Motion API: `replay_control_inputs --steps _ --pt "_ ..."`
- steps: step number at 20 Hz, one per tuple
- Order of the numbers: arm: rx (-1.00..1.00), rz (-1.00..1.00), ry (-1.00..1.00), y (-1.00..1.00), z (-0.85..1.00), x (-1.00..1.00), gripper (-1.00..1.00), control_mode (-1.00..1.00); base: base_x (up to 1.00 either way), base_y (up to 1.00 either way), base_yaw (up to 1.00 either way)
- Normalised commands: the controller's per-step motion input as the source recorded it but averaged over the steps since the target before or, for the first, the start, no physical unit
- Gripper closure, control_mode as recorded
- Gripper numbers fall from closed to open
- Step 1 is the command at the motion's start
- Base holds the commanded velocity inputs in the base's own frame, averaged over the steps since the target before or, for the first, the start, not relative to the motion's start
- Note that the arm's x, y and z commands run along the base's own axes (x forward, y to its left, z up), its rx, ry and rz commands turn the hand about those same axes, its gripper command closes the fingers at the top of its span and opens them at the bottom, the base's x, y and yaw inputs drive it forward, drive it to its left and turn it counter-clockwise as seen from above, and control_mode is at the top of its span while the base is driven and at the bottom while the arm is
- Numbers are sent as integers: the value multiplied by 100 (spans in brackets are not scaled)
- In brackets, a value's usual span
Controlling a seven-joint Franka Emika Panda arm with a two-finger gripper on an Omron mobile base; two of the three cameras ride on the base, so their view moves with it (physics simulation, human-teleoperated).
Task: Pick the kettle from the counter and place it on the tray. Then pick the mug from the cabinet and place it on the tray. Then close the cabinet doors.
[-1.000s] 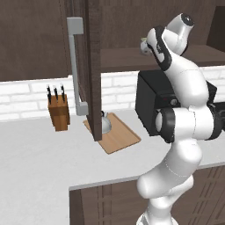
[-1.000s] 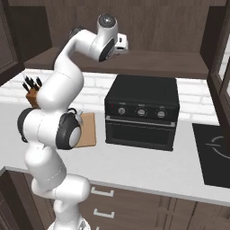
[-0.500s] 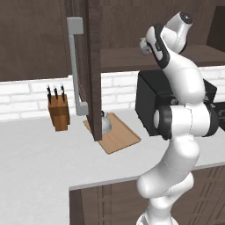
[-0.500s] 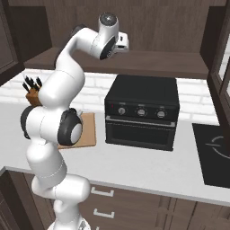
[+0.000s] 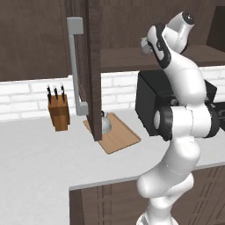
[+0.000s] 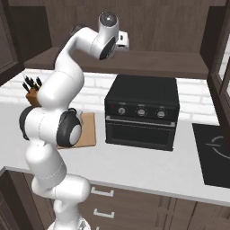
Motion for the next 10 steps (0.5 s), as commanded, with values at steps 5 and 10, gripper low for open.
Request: replay_control_inputs --steps 5,10 --pt "0 0 -11 0 0 -13 100 -100 0 0 0" --pt "0 0 -8 0 -2 -41 100 -100 0 0 0"
